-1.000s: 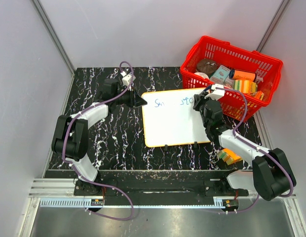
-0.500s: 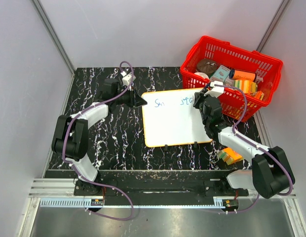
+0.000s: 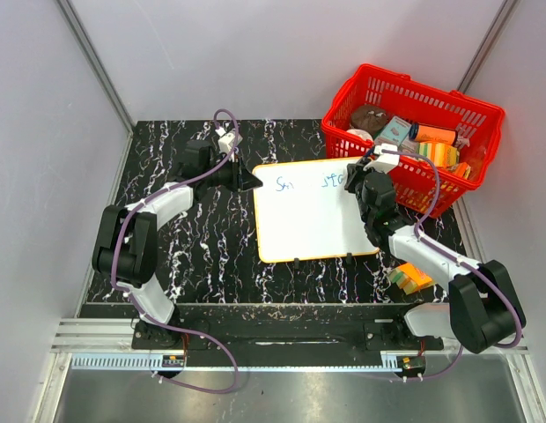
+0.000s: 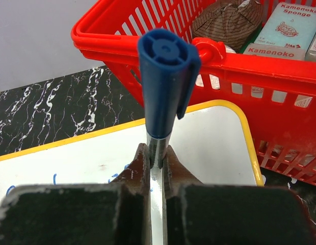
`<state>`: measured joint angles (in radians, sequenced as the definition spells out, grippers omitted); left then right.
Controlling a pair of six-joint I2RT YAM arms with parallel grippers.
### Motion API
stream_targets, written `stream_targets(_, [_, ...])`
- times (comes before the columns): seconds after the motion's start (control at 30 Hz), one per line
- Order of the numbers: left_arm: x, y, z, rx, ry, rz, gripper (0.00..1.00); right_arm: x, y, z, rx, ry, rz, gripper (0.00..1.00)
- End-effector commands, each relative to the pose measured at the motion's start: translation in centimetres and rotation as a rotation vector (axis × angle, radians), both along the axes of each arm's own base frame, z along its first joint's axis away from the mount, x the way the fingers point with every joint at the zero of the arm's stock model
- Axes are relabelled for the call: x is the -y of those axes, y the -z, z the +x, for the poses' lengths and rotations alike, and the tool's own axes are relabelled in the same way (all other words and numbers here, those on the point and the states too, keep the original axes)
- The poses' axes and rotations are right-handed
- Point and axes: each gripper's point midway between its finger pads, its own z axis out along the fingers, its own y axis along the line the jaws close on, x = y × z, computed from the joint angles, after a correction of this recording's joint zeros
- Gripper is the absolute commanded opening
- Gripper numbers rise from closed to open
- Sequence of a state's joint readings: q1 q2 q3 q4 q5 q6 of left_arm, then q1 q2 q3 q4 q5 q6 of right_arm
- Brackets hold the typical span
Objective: Write a sentence on the whiteboard
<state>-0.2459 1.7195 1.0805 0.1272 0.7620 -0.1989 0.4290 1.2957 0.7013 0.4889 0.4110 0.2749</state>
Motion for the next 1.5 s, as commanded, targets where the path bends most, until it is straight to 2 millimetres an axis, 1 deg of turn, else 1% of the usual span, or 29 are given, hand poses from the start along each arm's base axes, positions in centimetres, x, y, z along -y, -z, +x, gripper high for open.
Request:
stream_targets(0.0, [0.0,6.6,-1.5,-0.032,0.029,0.205,0.0,0.9,-1.9,0.9,0.051,0.055,-0.003,0.0])
stream_targets(0.27, [0.0,6.6,-1.6,-0.033,0.03,0.205,0.0,1.0,-1.9,0.7,0.062,0.058,0.009,0.0])
stream_targets(0.3, [0.0,6.6,-1.6,-0.032,0.03,0.204,0.0,1.1,-2.1,0.8,0.071,0.064,0.012,0.0])
stream_targets(0.5, [0.0,6.6,-1.5,-0.034,0.031,0.204,0.0,0.7,-2.0,0.7,0.068,0.042,0.015,0.0])
stream_targets(0.97, [0.0,6.7,-1.6,-0.035,0.033,0.206,0.0,0.5,-0.4,0.1,0.011,0.02,0.005,0.0])
stream_targets(1.23, [0.0,6.7,-1.6,-0.034,0.033,0.206,0.0,0.9,0.5,-0.8,-0.012,0.026,0.001,0.0])
stream_targets(1.47, [0.0,6.7,-1.6,-0.033,0.031,0.207,0.0,1.3,0.8,-1.2,-0.018,0.037,-0.002,0.0])
